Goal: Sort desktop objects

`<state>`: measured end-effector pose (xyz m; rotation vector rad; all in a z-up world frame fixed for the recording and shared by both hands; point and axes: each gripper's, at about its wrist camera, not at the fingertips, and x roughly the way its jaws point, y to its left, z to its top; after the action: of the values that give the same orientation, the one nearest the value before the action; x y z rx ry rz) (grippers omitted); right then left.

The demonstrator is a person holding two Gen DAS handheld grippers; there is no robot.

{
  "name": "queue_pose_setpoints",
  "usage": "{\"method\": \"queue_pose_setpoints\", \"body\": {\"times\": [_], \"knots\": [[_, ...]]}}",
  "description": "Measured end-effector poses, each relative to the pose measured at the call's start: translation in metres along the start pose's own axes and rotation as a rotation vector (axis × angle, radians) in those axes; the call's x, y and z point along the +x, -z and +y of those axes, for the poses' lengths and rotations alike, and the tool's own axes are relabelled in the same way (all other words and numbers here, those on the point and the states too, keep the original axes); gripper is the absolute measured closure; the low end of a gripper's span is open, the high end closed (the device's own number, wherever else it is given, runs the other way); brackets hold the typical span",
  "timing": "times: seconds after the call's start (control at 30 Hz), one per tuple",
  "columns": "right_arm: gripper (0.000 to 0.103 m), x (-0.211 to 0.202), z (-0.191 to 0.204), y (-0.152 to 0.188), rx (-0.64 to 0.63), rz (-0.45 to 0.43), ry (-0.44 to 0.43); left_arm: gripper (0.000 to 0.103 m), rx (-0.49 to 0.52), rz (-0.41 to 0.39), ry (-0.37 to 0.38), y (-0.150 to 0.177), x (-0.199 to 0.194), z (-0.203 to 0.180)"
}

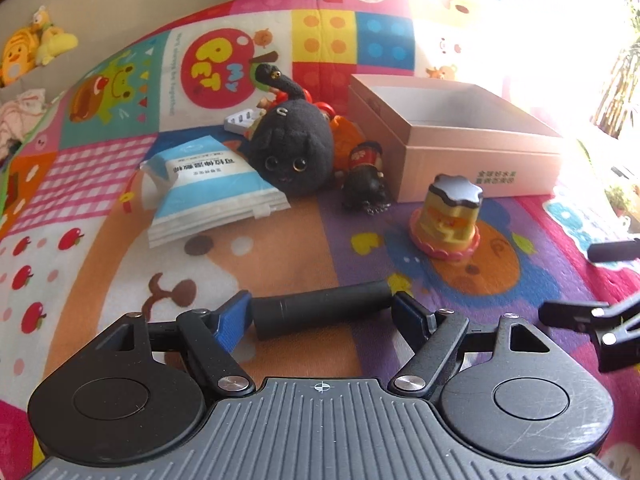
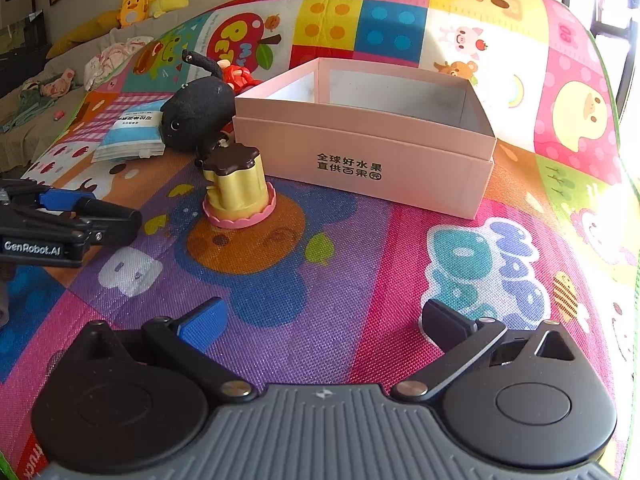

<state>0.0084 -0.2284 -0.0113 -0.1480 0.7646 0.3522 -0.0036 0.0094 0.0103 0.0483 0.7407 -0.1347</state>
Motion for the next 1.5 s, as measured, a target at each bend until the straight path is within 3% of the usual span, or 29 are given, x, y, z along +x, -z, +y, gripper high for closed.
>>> {"method": "queue_pose_setpoints", "body": {"times": [0.17,0.43,0.53,0.6,0.8,0.9,1.03,1.13,1.37,1.5], "knots": [[0.0,0.019,0.019,-0.02,-0.054,0.009,-0.047,0.012,-0.006,-0.008,-0.008,0.016,-0.01,0.008],[0.003,0.052,0.051,-0.054,-0.085,0.003,-0.108,0.009,-0.045,-0.03,0.029,0.018,-0.014,0.016],[0.021,0.056,0.054,-0.062,-0.086,-0.013,-0.102,0.008,-0.046,-0.031,0.033,0.018,-0.014,0.015],[0.047,0.054,0.055,-0.064,-0.094,-0.021,-0.108,0.008,-0.037,-0.027,0.03,0.017,-0.013,0.014],[0.047,0.032,0.037,-0.046,-0.075,-0.009,-0.083,0.008,-0.006,-0.02,0.027,0.01,-0.004,0.004],[0.047,0.009,0.022,-0.024,-0.05,-0.01,-0.056,0.011,0.012,-0.02,0.024,0.005,0.001,-0.002],[0.047,-0.021,0.006,0.006,-0.023,-0.012,-0.015,0.023,0.055,-0.026,0.034,0.0,0.005,-0.017],[0.047,-0.036,0.0,0.018,-0.008,-0.006,0.007,0.023,0.093,-0.021,0.053,-0.002,0.006,-0.032],[0.047,-0.049,-0.004,0.023,-0.004,-0.004,0.008,0.023,0.162,-0.009,0.122,0.003,-0.011,-0.057],[0.047,-0.068,-0.012,0.015,0.008,-0.054,0.009,0.023,0.169,-0.043,0.146,-0.009,-0.024,-0.063]]}}
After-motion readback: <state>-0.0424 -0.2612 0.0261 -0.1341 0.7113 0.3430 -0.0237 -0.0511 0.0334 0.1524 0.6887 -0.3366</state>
